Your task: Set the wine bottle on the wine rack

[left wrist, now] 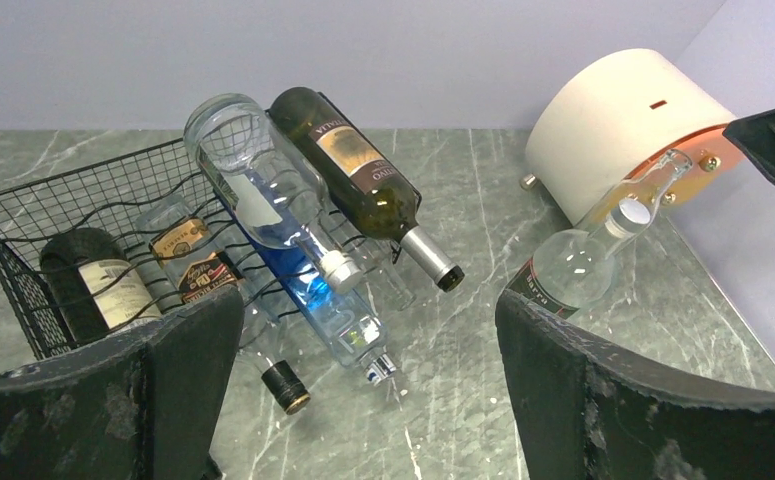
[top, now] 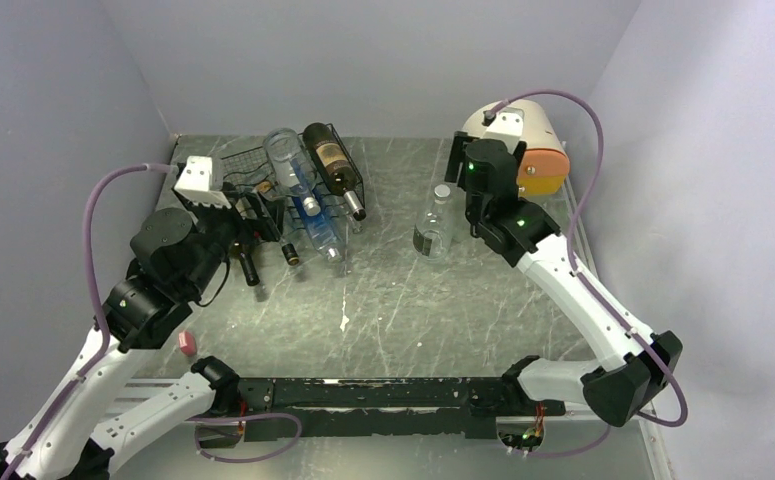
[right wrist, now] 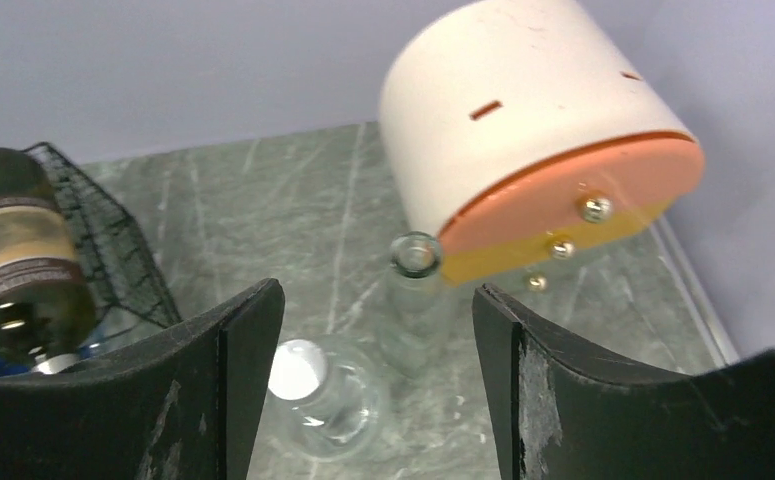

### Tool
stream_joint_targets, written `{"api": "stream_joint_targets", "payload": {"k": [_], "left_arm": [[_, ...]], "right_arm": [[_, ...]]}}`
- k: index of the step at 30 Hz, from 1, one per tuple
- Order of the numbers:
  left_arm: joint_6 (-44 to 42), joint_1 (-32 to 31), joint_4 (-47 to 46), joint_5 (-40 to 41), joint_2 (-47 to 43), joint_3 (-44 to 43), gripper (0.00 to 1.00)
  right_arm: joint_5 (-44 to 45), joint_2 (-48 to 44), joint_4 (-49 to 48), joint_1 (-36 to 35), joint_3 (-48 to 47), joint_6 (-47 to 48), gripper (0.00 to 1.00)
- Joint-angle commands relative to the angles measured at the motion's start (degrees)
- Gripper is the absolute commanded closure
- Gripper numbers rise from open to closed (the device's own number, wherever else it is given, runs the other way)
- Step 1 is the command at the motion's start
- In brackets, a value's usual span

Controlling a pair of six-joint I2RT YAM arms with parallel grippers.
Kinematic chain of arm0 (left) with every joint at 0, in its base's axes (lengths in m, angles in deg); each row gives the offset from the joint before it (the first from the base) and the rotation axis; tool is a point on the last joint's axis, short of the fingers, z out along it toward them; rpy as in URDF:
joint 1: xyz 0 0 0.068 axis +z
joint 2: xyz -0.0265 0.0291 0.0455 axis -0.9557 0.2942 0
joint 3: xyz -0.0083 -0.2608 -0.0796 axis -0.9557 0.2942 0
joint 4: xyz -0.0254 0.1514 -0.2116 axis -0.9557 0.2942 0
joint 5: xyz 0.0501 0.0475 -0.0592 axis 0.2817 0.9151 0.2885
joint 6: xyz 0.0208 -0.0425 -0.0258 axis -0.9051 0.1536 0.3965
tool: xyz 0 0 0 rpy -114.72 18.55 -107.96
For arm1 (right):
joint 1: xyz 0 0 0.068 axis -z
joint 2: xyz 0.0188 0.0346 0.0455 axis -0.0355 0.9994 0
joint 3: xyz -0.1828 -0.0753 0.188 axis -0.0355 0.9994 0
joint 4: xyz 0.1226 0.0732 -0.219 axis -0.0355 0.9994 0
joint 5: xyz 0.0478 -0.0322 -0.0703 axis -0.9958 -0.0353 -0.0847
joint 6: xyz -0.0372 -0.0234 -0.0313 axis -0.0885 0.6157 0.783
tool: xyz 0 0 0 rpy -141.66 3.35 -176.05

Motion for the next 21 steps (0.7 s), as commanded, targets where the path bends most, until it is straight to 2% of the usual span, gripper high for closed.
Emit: {"api": "stream_joint_targets", "payload": {"k": [1,6,15,21], "left_arm": [[1.1,-0.3,-1.1,-1.5,-0.3,0.3,0.0],[1.2,-0.3,-0.5,-2.5,0.7,-0.3,0.0],[0.9,-0.3,-0.4,-4.6,2.0,-0.2,0.01],[0.6,-0.4,-0.6,-5.0,2.4,-0.1,0.01]], "right_arm": [[-0.5,-0.3,2.5,4.3,1.9,-0.7,0.27],[-4.8,4.4,4.4,8.0,0.9,-1.7,0.28],[-9.1,11.1,2.8,12.2,-0.8,-1.8,0.49],[-12.2,12.3,-2.3,13.2,0.9,1.7,0.5]]}}
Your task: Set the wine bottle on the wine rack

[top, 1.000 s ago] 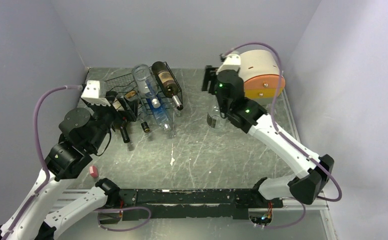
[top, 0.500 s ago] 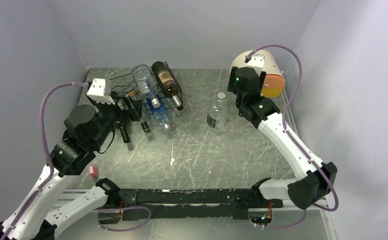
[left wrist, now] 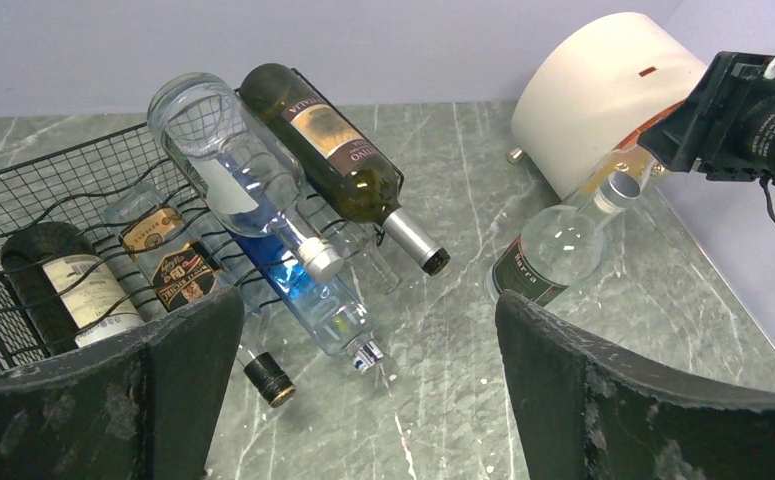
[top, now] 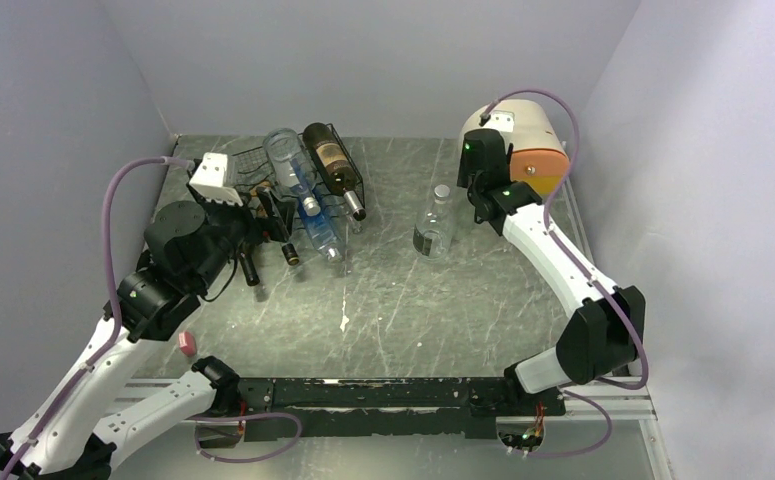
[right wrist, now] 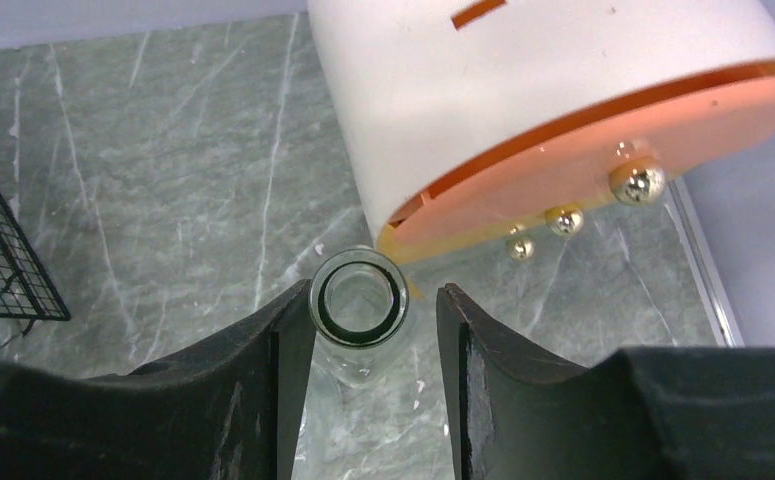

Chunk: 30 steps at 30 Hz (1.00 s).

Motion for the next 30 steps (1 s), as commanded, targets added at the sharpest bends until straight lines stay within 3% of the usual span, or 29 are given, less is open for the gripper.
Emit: {"api": "stream_joint_targets", "payload": {"k": [1,10,13,17,19,23,30], "left_arm": [[0.0,-0.3,-0.7,-1.7,-0.2,-0.1,0.01],[0.0,-0.3,-0.4,-1.8,0.3,-0.5,0.01],[-0.2,-0.3,-0.5,-1.7,0.4,-0.5,0.01],[-0.2,-0.4,-1.0,-2.1,0.4,-0.4,0.01],[-0.5,-0.3,-1.8,-3.0,0.4,0.0,0.0],[-1.0,-0.3,-3.7,-5.0,0.6,0.8,0.0],[-1.8,-0.3,-9.4,-8.9,1.2,3.4,0.0]], "right_arm": [[-2.8,0.9,-4.9,0.9,-0.3,3.0,0.5],[-4.8,3.2,-7.5,1.4,-0.2,6.5,0.51],[-4.4,2.9,-9.8,1.5,1.3,7.7,0.61],[-3.6,1.8,-7.4,1.5,0.8,7.8,0.86],[-2.5,0.1,-5.9,1.4,1.0,7.7,0.94],[-2.7,-5.3,-1.5,1.4,2.1,7.2,1.0],[-8.7,-18.0,7.6,1.4,5.6,3.7,1.0]]}}
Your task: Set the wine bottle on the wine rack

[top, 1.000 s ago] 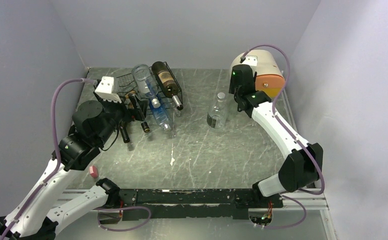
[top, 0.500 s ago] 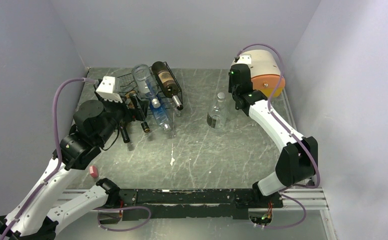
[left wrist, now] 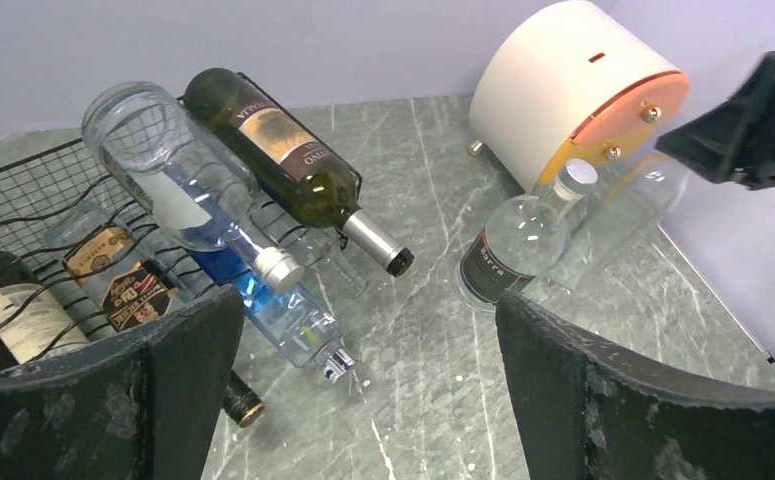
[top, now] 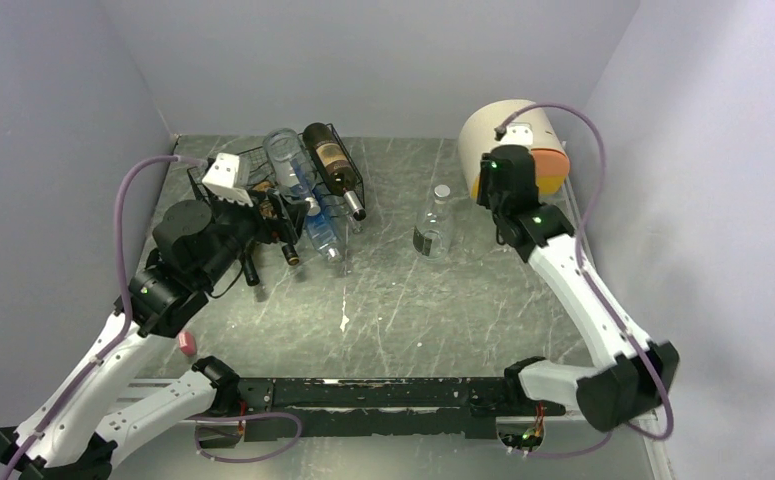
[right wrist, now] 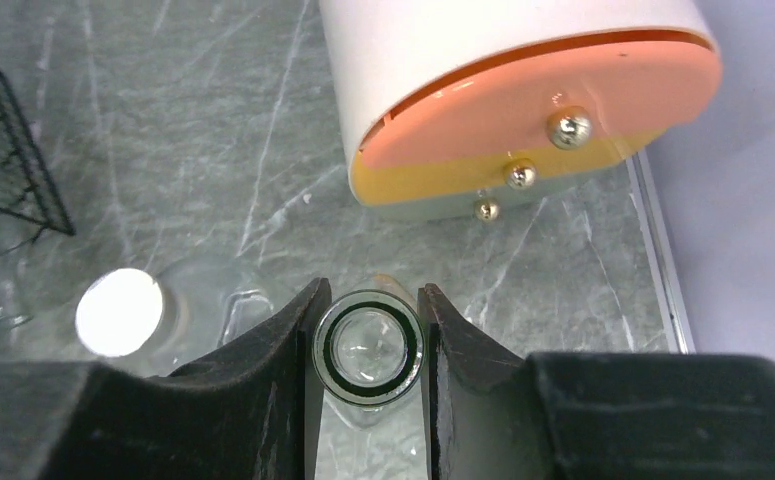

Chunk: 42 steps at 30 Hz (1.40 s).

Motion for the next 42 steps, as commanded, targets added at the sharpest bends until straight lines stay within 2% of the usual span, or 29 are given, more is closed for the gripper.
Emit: {"api": "stream_joint_targets", "payload": {"k": [1,7,10,18,26,35,42], "left_arm": [[-1.4,-0.4,-6.2,-4.6,0.6,1.9,0.0],[-2.0,-0.3,-11.8,-10.9,1.9,5.1,0.0],[-1.8,-0.3,-16.5,-14.2,2.8,8.9,0.01],[-1.6,-0.9,-37.9,-32.5,6.7,23.6,0.01],[-3.0,-4.5,-47.8,-42.3,14.2,28.9,0.0],[2.1,-5.7,-59.9,-51.9,22.9,31.6,0.06],[2.9,-6.4,-62.5,-54.9,28.6,31.1,0.07]], "right_arm": [[-4.4,-8.7,5.1,0.3,1.1,-2.7,1.0],[-13.1,-15.9,11.4,0.3,2.3,-4.9,1.0],[-20.8,-18.0,11.0,0.3,3.4,-5.0,1.0],[-44.5,-19.9,1.3,0.3,8.8,-5.9,1.0],[-59.9,-17.8,-9.9,0.2,13.0,-7.3,1.0],[-67.0,-15.4,-15.9,0.2,12.5,-9.8,1.0],[-70.4,-14.4,-16.0,0.2,12.3,-11.1,1.0]]}}
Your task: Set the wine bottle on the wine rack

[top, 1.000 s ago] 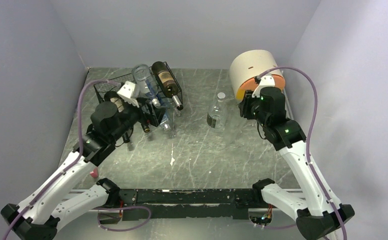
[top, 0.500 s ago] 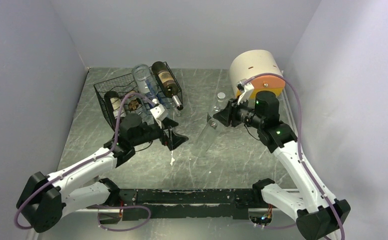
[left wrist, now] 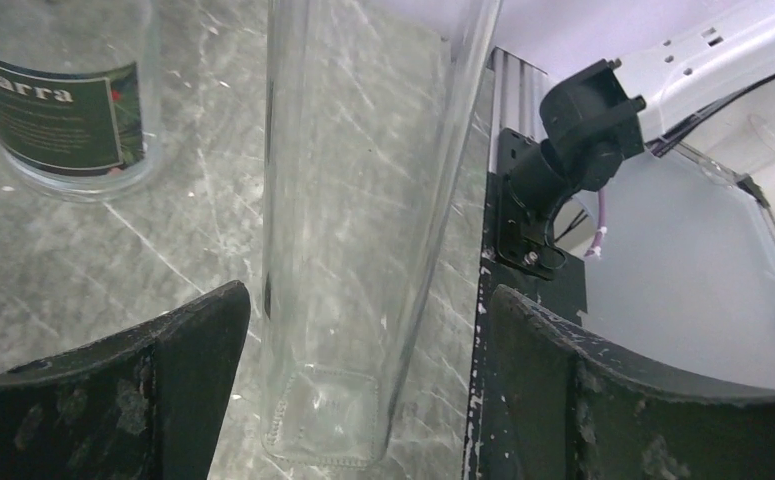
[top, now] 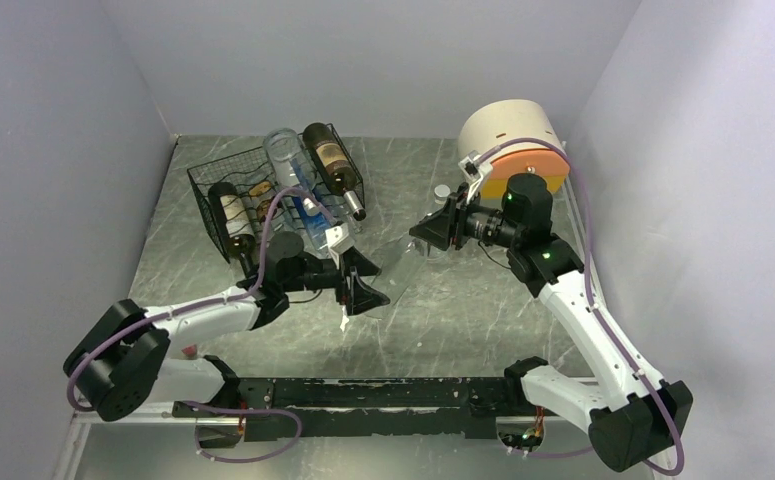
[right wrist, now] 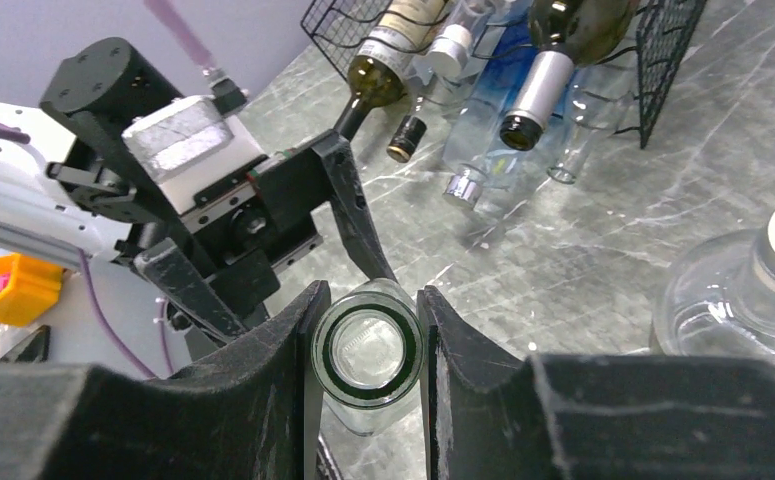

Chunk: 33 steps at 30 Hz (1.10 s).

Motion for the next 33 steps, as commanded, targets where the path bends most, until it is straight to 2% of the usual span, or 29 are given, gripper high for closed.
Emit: {"api": "stream_joint_targets", "payload": {"k": [1,4,6,10,14,16,18,20,21,23,26,27,30,33], "left_arm": [[0.8,-0.6,-6.3,-4.8,2.6,-0.6,0.08],[1.5,-0.6,-7.7,-5.9,4.3,-0.6,0.12],[2.6,-0.6,-9.8,-7.0,5.6,-0.4,0.2],[6.5,-0.7,-17.2,-7.4,8.0,1.7,0.27],[6.0,-1.0,-19.9,-7.4,8.0,1.8,0.37],[3.2,-1.2,-17.3,-6.6,7.7,0.8,0.49],[-0.2,-1.5,-14.1,-6.0,7.5,-0.4,0.66],[-2.9,-1.6,-13.0,-5.7,7.0,-1.2,0.88],[-4.0,-1.5,-12.2,-5.2,6.5,-1.6,0.92],[-6.7,-1.6,-10.7,-3.7,5.2,-2.4,0.93],[-12.6,-1.6,-7.8,-1.7,2.3,-3.7,0.93],[-15.5,-1.7,-5.9,-1.1,0.8,-4.4,0.93],[-25.6,-2.3,-1.6,1.2,-2.4,-7.3,0.93],[-37.1,-3.2,4.7,6.0,-4.9,-11.2,0.93]], "right_arm": [[-4.7,-0.3,-5.1,0.2,-0.7,-2.8,1.0],[-5.8,-0.7,-6.4,0.2,-0.1,-3.7,1.0],[-6.2,-1.0,-7.4,0.2,0.1,-4.1,1.0],[-7.5,-1.8,-9.5,0.2,0.8,-4.8,1.0],[-8.2,-1.8,-8.6,0.2,0.8,-4.4,1.0],[-9.0,-1.9,-8.6,0.2,0.9,-4.5,1.0],[-9.6,-2.1,-8.2,0.2,0.7,-4.4,1.0],[-9.5,-2.4,-7.2,0.2,0.4,-4.1,1.0],[-9.1,-2.6,-6.6,0.2,0.1,-3.9,0.99],[-7.3,-3.1,-4.5,0.2,-0.9,-3.4,0.81],[-4.4,-4.0,-0.2,0.2,-3.1,-1.3,0.46],[-3.6,-4.6,0.9,0.2,-3.9,-0.2,0.39],[-1.5,-5.7,4.1,0.2,-5.5,2.2,0.3],[0.8,-6.2,7.4,0.2,-8.8,3.9,0.27]]}}
